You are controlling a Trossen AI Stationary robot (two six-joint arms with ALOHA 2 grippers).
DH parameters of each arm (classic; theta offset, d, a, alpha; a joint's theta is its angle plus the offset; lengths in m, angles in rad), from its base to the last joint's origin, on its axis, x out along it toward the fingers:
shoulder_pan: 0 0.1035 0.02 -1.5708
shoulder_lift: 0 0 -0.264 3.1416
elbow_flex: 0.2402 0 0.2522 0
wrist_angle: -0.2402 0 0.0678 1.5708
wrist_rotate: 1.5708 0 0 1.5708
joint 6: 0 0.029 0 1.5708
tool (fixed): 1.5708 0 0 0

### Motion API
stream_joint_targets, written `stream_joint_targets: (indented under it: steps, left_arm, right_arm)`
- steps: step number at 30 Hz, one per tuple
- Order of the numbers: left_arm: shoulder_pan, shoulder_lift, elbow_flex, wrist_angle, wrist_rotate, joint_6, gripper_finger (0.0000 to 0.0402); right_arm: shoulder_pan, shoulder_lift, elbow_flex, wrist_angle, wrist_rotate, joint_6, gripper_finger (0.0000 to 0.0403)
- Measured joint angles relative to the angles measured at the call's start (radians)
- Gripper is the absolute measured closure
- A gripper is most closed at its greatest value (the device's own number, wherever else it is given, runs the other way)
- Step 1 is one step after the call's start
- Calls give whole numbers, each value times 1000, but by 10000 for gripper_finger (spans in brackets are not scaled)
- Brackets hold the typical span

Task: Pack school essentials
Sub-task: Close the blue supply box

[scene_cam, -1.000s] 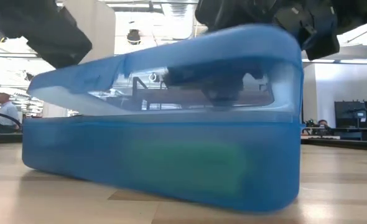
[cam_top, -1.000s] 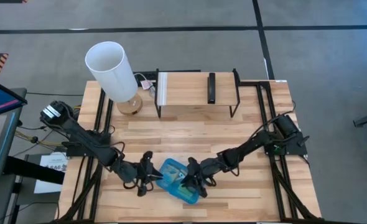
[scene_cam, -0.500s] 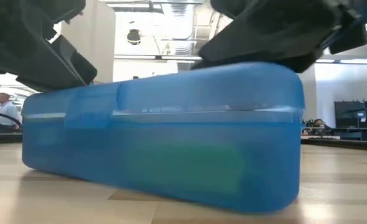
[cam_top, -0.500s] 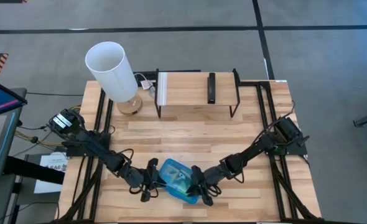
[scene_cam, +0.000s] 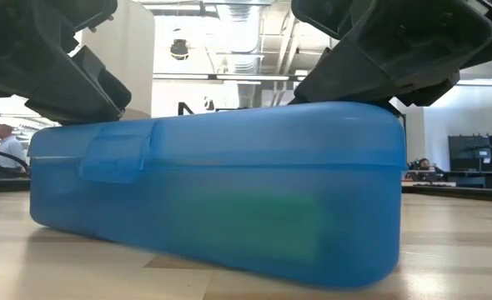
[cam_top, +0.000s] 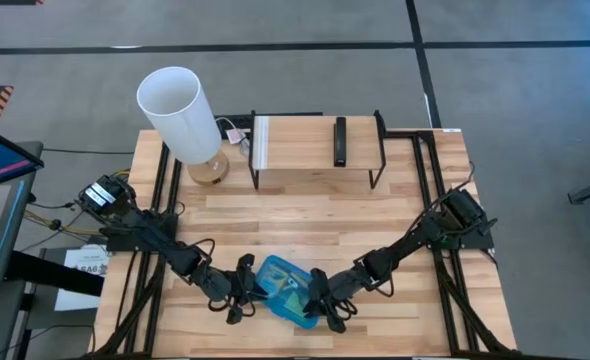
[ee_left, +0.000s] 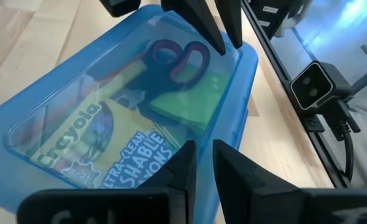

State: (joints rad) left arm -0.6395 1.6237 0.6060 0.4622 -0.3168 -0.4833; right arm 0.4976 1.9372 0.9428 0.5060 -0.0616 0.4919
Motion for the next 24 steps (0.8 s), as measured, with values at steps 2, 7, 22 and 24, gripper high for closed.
stream_joint_targets:
  steps: [2,7,22,24]
  left_arm:
    - [0,0,0,0,0,-1,360]
    - [1,0,0,0,0,-1,360]
    - [5,-5,5,-112,-14,-109,360]
    - [11,-5,5,-107,-10,-102,360]
  right_arm:
    - [0,0,0,-1,0,0,312]
    - [0,0,0,-16,0,13,312]
    - [-17,-3,3,-139,-2,34,312]
    - [-22,-4,3,-157,-2,34,312]
